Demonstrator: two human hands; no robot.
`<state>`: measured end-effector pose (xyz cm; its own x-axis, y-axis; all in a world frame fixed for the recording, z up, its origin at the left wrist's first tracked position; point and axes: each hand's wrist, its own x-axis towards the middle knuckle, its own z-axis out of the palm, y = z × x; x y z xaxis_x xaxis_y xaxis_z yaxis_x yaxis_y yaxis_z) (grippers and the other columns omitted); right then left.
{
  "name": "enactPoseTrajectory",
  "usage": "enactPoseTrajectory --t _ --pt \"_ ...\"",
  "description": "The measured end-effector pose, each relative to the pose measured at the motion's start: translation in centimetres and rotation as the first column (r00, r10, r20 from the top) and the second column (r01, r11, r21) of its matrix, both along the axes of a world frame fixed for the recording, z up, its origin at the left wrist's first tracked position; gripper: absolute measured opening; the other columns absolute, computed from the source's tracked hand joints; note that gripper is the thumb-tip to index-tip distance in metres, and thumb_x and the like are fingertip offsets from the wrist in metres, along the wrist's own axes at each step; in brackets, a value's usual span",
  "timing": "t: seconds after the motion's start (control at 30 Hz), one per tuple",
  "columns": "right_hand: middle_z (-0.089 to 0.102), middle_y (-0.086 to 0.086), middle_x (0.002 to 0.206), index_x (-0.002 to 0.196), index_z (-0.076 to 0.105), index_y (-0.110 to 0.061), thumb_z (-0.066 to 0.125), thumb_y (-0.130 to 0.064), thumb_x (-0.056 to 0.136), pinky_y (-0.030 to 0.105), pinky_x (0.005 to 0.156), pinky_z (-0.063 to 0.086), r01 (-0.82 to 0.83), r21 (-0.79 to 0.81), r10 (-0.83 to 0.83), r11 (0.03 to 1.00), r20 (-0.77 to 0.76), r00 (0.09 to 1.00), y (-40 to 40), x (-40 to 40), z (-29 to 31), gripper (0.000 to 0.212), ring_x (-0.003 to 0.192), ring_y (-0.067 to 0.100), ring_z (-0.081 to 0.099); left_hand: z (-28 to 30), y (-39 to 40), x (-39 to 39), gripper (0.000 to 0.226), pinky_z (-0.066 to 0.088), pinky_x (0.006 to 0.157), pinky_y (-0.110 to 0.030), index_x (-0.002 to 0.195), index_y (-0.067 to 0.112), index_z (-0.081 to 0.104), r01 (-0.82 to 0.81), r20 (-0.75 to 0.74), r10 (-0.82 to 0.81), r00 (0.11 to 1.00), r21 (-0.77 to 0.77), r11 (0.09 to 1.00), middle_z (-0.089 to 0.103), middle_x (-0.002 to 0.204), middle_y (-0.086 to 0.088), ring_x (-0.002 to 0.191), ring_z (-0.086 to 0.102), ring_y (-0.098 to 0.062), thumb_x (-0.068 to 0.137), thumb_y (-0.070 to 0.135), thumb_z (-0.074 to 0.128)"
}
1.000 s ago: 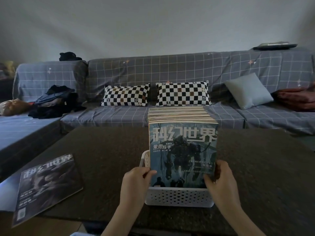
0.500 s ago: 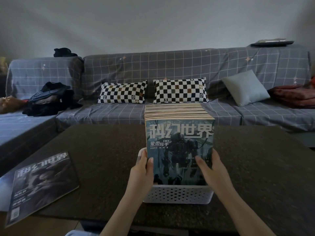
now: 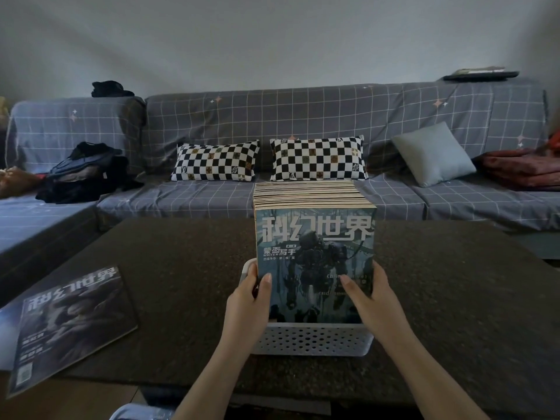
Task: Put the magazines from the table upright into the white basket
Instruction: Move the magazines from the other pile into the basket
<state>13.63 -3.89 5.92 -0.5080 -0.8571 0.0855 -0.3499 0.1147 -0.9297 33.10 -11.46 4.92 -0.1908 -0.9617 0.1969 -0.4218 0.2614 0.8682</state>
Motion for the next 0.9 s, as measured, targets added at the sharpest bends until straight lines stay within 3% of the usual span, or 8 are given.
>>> enactPoseTrajectory --t 0.1,0.17,0.27,0.37,0.5,0.7,0.8,0.9 --pt "0.046 0.0 0.135 0.142 0.029 -0.019 0.063 -0.031 0.087 0.024 0.084 0.042 0.186 -0.132 -0.18 0.974 0.053 0.982 1.3 0.9 -0.4 0.065 0.118 0.014 0.046 0.1 0.2 0.7 0.042 0.046 0.055 -0.008 0.141 0.023 0.044 -0.016 -0.066 0.018 0.998 0.04 0.999 0.055 0.081 0.027 0.067 0.056 0.019 0.1 0.034 0.041" --pt "0.049 -0.003 0.118 0.128 0.04 -0.021 0.066 -0.025 0.085 0.032 0.089 0.043 0.267 -0.22 -0.27 0.938 0.018 0.963 2.2 2.0 -0.8 0.051 0.116 0.018 0.046 0.1 0.4 1.4 0.038 0.052 0.074 -0.025 0.135 0.021 0.052 -0.028 -0.146 0.041 0.989 0.092 0.995 0.06 0.079 0.025 0.072 0.06 0.008 0.1 0.032 0.043" --pt "0.047 -0.013 0.103 0.108 0.046 -0.028 0.065 -0.024 0.086 0.022 0.083 0.038 0.191 -0.263 -0.196 0.946 0.009 0.981 2.9 4.1 -1.0 0.03 0.103 0.011 0.048 0.3 0.8 2.7 0.04 0.052 0.092 -0.035 0.136 0.017 0.05 -0.035 -0.249 0.074 0.966 0.158 0.987 0.066 0.113 0.009 0.101 0.062 -0.007 0.099 0.031 0.046" --pt "0.055 -0.009 0.098 0.098 0.051 -0.031 0.061 -0.025 0.088 0.015 0.072 0.042 0.05 -0.264 -0.035 0.963 0.063 0.997 2.7 6.6 -0.7 0.015 0.093 0.002 0.054 0.4 1.1 4.4 0.037 0.057 0.078 -0.023 0.134 0.018 0.052 -0.042 -0.272 0.079 0.959 0.137 0.99 0.061 0.12 0.005 0.101 0.061 -0.003 0.099 0.029 0.046" --pt "0.06 -0.005 0.088 0.096 0.054 -0.029 0.058 -0.025 0.09 0.011 0.067 0.046 -0.125 -0.245 0.161 0.962 0.131 0.978 1.5 10.4 -0.5 0.008 0.078 -0.003 0.057 0.2 0.9 7.5 0.031 0.057 0.083 -0.034 0.128 0.021 0.056 -0.088 -0.25 0.112 0.962 0.104 0.991 0.062 0.115 0.008 0.101 0.063 -0.006 0.099 0.026 0.045" --pt "0.064 -0.004 0.088 0.099 0.057 -0.031 0.058 -0.026 0.09 0.035 0.078 0.053 -0.331 -0.194 0.354 0.924 0.1 0.93 -2.2 17.1 -0.8 0.011 0.085 0.013 0.063 -1.1 0.2 14.3 0.022 0.055 0.084 -0.038 0.099 0.039 0.06 -0.211 -0.254 0.222 0.941 0.07 0.975 0.067 0.103 0.007 0.096 0.067 -0.011 0.098 0.021 0.048" --pt "0.064 -0.006 0.088 0.099 0.054 -0.037 0.058 -0.028 0.09 0.029 0.075 0.055 -0.425 -0.162 0.435 0.891 0.032 0.9 -4.5 20.4 -1.3 0.013 0.084 0.008 0.063 -1.8 -0.2 18.1 0.022 0.053 0.082 -0.031 0.097 0.039 0.062 -0.316 -0.213 0.315 0.925 0.028 0.948 0.069 0.097 0.011 0.092 0.067 -0.007 0.097 0.021 0.05" --pt "0.063 -0.009 0.089 0.097 0.052 -0.039 0.056 -0.028 0.09 0.018 0.07 0.051 -0.502 -0.107 0.504 0.858 -0.008 0.864 -6.9 23.4 -2.1 0.013 0.083 0.004 0.061 -2.8 -0.6 21.5 0.019 0.048 0.07 -0.016 0.099 0.036 0.063 -0.408 -0.156 0.403 0.902 -0.001 0.913 0.067 0.094 0.014 0.086 0.065 -0.001 0.097 0.023 0.05"
